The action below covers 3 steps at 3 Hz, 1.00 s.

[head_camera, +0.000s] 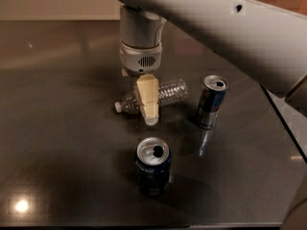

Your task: Knock water bottle over

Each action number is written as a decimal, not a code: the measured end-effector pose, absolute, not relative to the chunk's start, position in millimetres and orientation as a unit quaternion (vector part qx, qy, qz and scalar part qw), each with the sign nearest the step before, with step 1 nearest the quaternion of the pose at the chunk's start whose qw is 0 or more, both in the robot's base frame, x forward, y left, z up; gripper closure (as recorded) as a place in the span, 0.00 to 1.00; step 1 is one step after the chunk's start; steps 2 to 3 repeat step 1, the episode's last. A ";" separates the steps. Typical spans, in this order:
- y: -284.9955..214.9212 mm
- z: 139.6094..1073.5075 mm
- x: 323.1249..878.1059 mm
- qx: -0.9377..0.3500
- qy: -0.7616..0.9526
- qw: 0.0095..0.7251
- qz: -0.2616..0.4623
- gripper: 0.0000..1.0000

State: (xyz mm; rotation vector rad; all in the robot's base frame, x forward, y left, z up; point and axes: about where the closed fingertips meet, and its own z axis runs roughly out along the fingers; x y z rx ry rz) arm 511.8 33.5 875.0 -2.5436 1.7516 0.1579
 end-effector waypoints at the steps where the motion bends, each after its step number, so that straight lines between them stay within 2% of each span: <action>1: 33.5 875.0 511.8 -0.822 0.566 0.025 0.051 0.00; 3: 33.5 875.0 511.8 -0.822 0.566 0.025 0.051 0.00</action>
Offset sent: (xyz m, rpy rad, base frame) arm 0.0000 0.0000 0.0000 0.0000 0.0000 0.0000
